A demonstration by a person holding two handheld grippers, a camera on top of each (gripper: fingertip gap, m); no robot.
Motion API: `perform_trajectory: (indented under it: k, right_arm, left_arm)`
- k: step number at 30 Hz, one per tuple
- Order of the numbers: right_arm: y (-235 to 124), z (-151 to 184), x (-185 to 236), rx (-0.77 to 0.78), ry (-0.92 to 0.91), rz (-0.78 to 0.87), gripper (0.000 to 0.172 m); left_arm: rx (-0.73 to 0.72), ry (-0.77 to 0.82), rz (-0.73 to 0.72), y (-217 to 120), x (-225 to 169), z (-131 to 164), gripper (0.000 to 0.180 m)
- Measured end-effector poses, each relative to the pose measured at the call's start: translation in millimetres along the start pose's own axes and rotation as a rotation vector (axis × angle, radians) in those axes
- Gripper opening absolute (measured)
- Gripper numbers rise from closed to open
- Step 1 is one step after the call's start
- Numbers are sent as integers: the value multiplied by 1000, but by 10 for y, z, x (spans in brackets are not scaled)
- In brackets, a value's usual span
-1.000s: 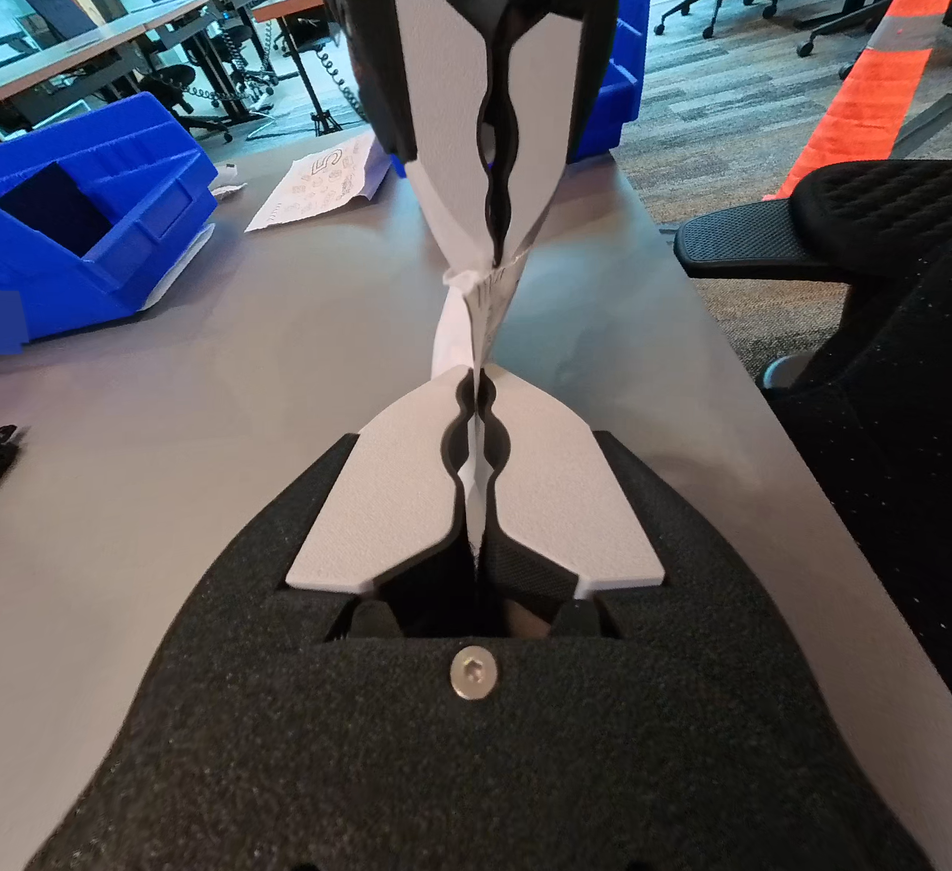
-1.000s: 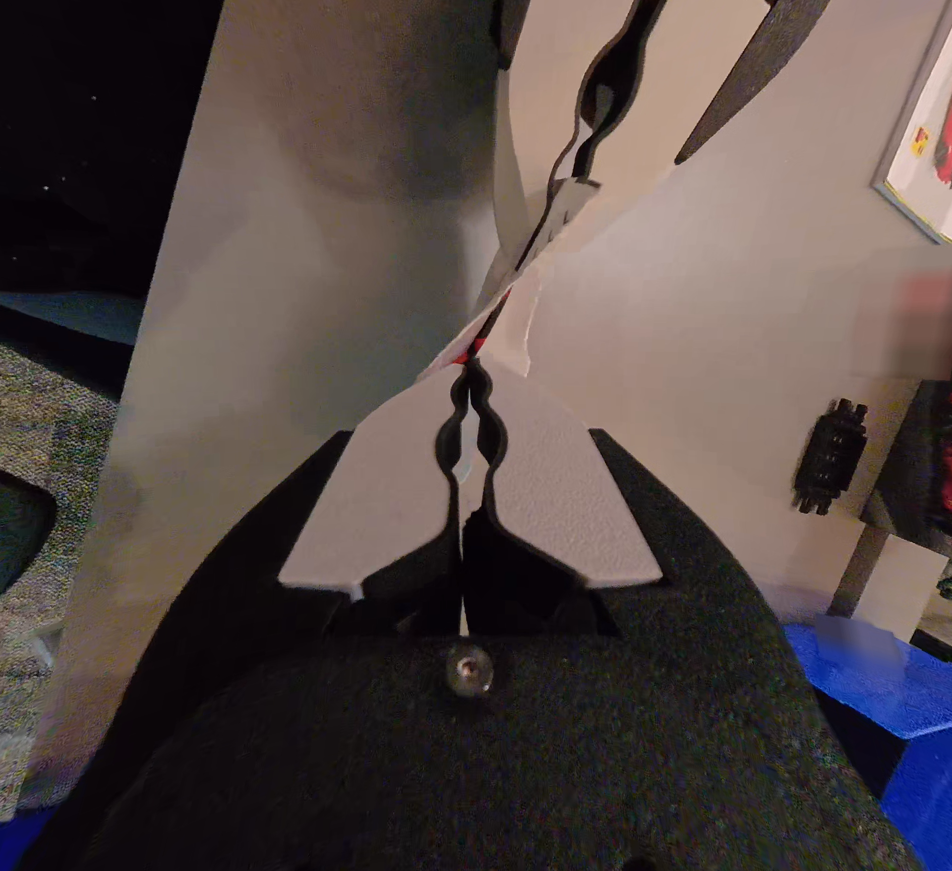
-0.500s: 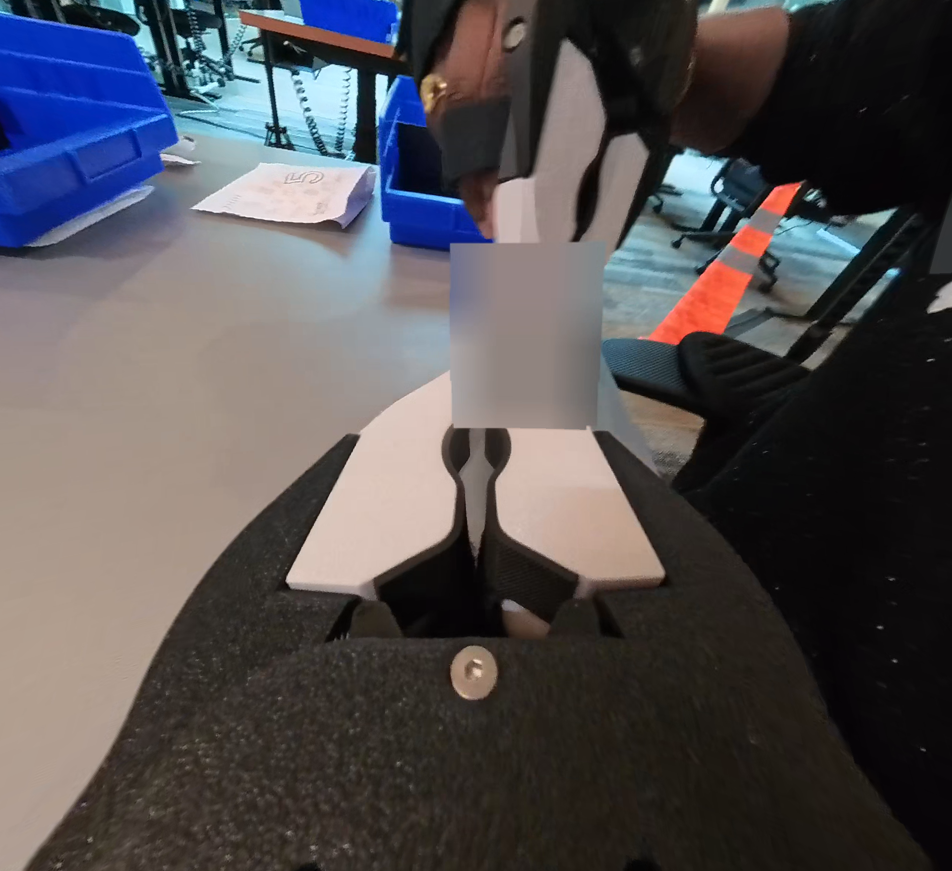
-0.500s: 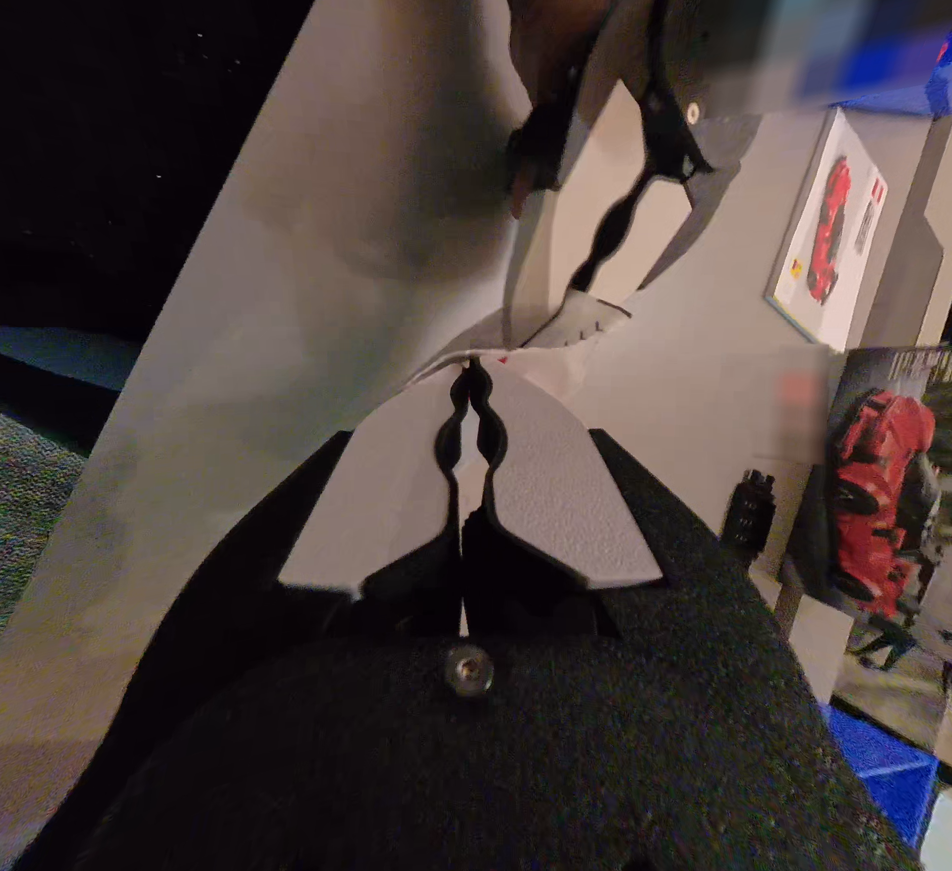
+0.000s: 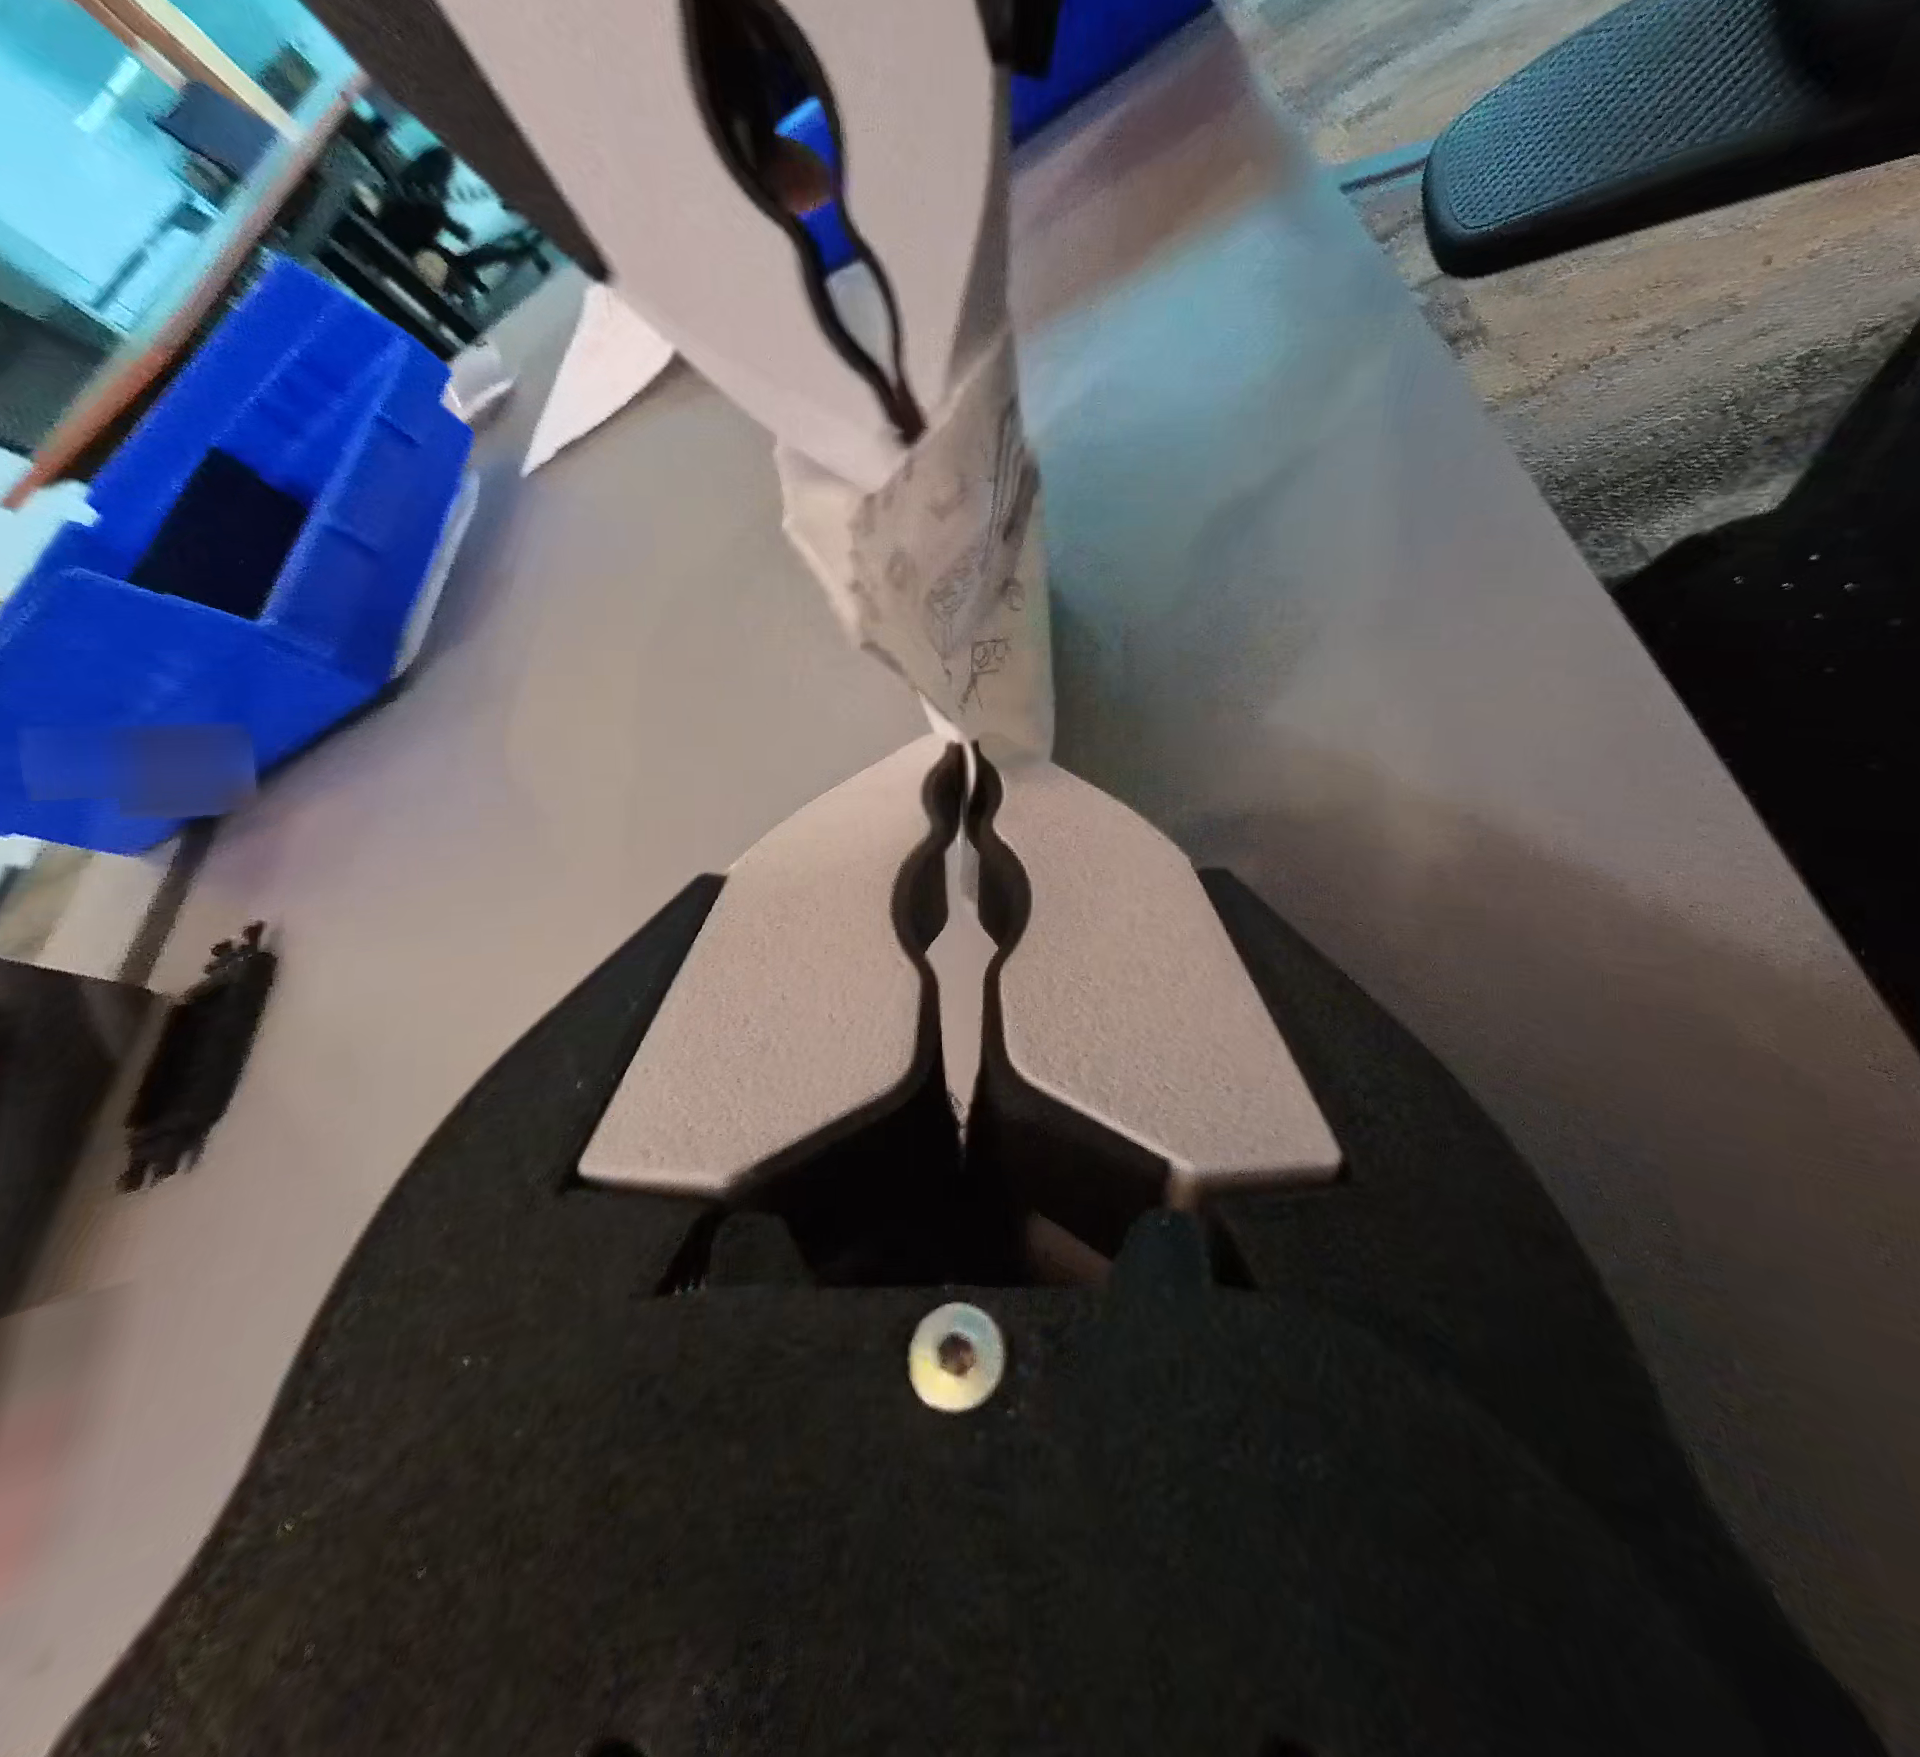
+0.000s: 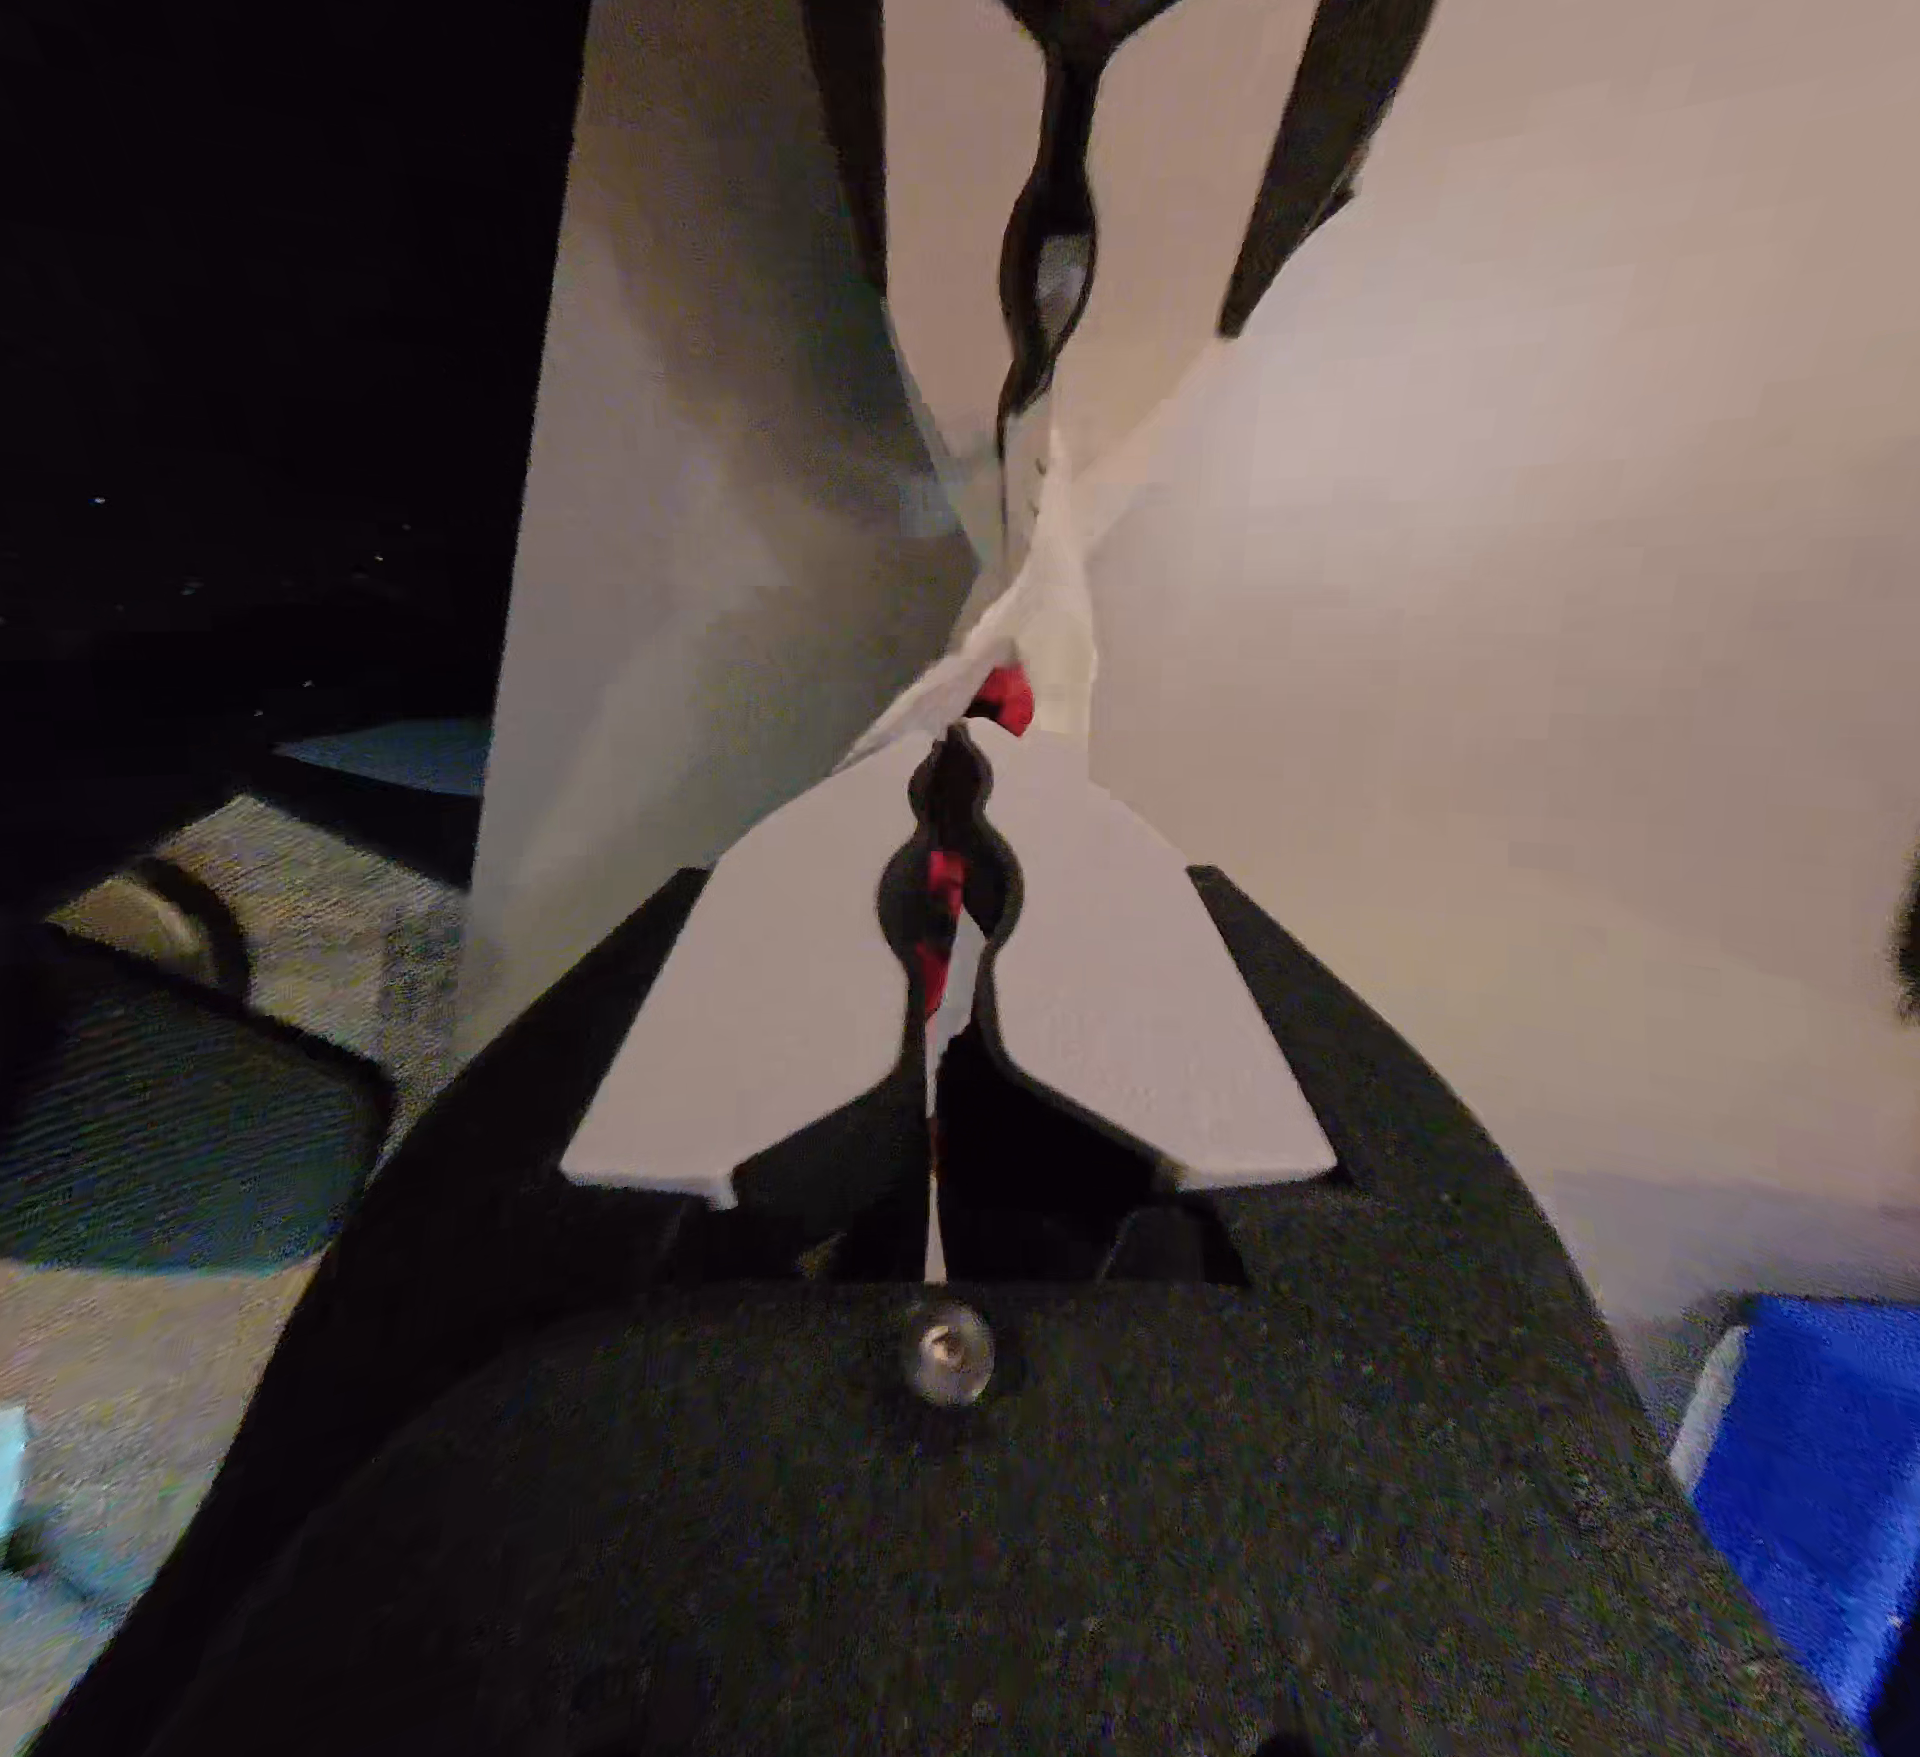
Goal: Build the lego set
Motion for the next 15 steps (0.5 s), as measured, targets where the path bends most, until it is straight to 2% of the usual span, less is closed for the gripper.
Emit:
perform_trajectory:
  k: [3, 6, 8, 10, 12, 14, 15]
  right_arm:
    - [90, 90, 95, 124, 100, -70, 8]
    - [144, 73, 40, 120, 141, 15, 19]
    - [151, 80, -41, 112, 174, 110, 40]
    - [156, 81, -38, 103, 190, 123, 39]
    - [132, 79, -50, 85, 193, 158, 57]
    - [123, 42, -24, 30, 287, 108, 75]
    - [115, 4, 7, -26, 346, 57, 99]
  left_arm:
    - [-21, -9, 6, -16, 4, -14, 0]
    - [-13, 50, 40, 9, -54, -6, 0]
    - [-14, 55, 52, 19, -74, -16, 0]
    - [-19, 38, 53, 15, -64, -23, 0]
    - [-25, 27, 45, 11, -49, -27, 0]
    - [-2, 29, 42, 25, -46, -8, 0]
    - [5, 30, 31, 32, -37, -2, 0]
Point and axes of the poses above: each gripper's, where its closed fingertips meet, y out along the fingers, z out of its underside, x = y × z across the jaws, the point moved 5 cm from there along -y, back along the fingers, and after that the axes turned 2 degrees about -z, right-handed, at the moved point
